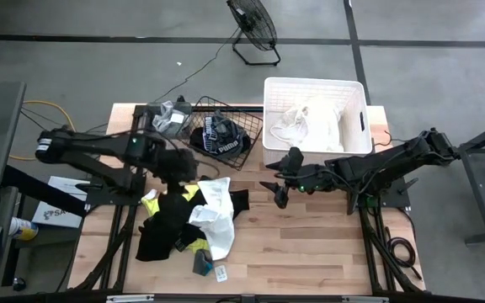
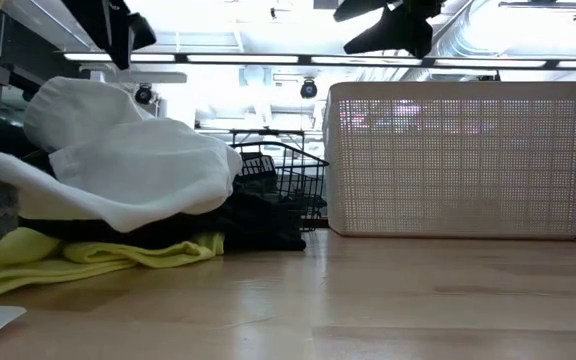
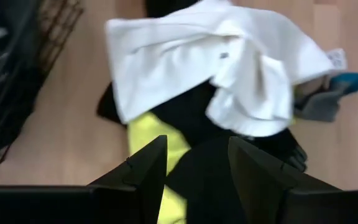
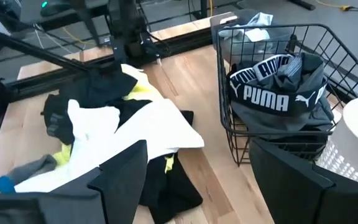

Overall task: Pick & Place Cloths
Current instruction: Put the white underwear into the wire basket

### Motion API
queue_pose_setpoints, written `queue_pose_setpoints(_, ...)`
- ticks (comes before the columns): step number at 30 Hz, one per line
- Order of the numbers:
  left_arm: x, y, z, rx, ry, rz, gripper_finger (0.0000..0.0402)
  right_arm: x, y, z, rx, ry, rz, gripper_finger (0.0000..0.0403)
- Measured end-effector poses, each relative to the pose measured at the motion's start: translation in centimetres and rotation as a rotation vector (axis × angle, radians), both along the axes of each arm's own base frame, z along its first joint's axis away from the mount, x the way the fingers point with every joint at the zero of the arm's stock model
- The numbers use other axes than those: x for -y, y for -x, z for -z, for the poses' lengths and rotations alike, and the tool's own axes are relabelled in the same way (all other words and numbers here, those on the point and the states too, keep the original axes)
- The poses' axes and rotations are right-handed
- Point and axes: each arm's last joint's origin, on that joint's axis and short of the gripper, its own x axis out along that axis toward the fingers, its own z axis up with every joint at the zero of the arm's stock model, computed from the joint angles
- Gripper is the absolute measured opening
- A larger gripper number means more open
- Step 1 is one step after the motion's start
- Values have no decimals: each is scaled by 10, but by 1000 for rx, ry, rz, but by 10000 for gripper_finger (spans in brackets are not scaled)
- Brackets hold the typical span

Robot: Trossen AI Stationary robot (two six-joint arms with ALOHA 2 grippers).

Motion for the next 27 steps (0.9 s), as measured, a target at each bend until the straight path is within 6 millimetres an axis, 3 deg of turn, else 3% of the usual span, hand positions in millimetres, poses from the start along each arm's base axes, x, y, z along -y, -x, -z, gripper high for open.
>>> queue_pose_setpoints(13,43,-30,29,-91,-10,143,168,-18,5,1,-33,88,-107,275)
queue_pose_setpoints(27,85,-54,64,-170,22,269,168,-22,7,3,-49,91,-119,275)
